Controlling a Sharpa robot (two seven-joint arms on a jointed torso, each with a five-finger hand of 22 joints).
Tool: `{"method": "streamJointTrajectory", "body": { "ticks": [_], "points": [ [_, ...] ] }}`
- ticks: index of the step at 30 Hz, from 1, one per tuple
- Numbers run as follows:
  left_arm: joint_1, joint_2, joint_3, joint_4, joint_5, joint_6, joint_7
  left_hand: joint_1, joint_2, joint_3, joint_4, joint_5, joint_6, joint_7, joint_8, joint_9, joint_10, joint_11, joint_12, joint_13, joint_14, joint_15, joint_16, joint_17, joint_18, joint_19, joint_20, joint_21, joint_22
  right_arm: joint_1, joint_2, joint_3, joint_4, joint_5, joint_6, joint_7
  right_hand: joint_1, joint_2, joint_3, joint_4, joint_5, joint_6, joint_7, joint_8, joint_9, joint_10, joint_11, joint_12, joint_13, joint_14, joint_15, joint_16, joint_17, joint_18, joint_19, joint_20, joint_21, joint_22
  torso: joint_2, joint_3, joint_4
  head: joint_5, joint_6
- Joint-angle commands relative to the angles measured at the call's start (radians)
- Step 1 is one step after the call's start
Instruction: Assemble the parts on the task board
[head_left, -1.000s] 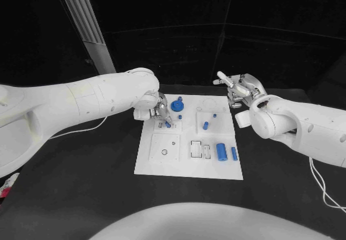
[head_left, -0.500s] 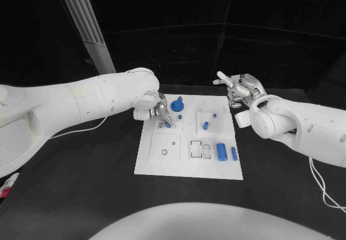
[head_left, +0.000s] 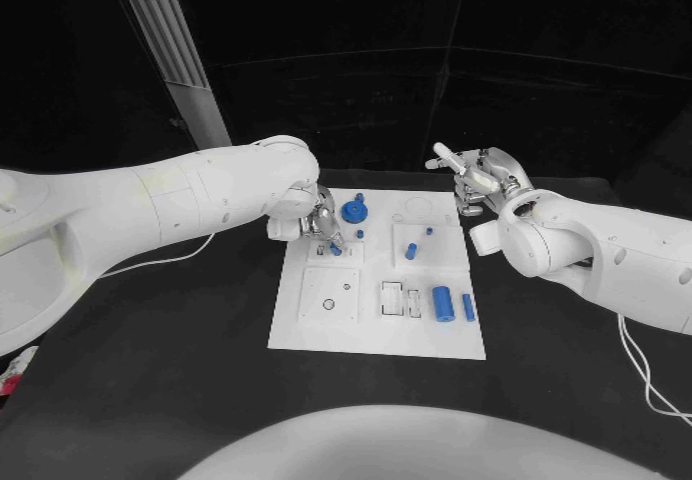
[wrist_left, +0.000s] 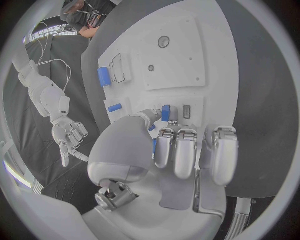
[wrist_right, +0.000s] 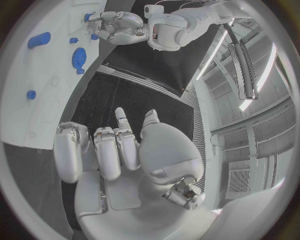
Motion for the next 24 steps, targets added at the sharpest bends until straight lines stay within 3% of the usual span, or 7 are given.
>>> {"method": "streamJointTrajectory", "body": {
  "ticks": [1,24],
  "points": [
    [0.001,0.002,0.0,-0.001,-0.002,0.015,-0.001,-0.004,-0.006,-0.006,0.002,-0.001,0.002,-0.004,0.006,-0.001,0.102,0.005,0.001,0.263,0.102,0.003,0.003,0.263,-0.007,0.105,0.001,0.004,0.263,0.002,0.0,0.001,0.001,-0.001,-0.004,0.004,0.005,0.001,-0.006,-0.001,0.001,-0.001,-0.003,0.007,0.001,0.104,-0.001,0.0,0.263,0.104,-0.001,0.002,0.263,0.011,0.018,0.0,-0.006,0.206,0.0,-0.0001,-0.0002,0.0,0.0],
    [0.001,0.005,0.0,-0.005,-0.002,0.025,-0.012,-0.038,-0.023,-0.042,0.023,-0.006,0.001,-0.003,-0.001,0.002,0.102,0.006,0.001,0.263,0.102,0.002,0.003,0.263,-0.006,0.104,0.001,0.003,0.262,0.002,0.0,0.001,0.002,-0.001,-0.003,0.004,0.005,0.001,-0.006,-0.001,0.001,-0.001,-0.003,0.007,0.001,0.104,-0.001,0.0,0.263,0.104,-0.001,0.002,0.263,0.011,0.018,0.0,-0.006,0.206,0.0,0.0002,-0.0004,-0.002,0.0]
  ]
}}
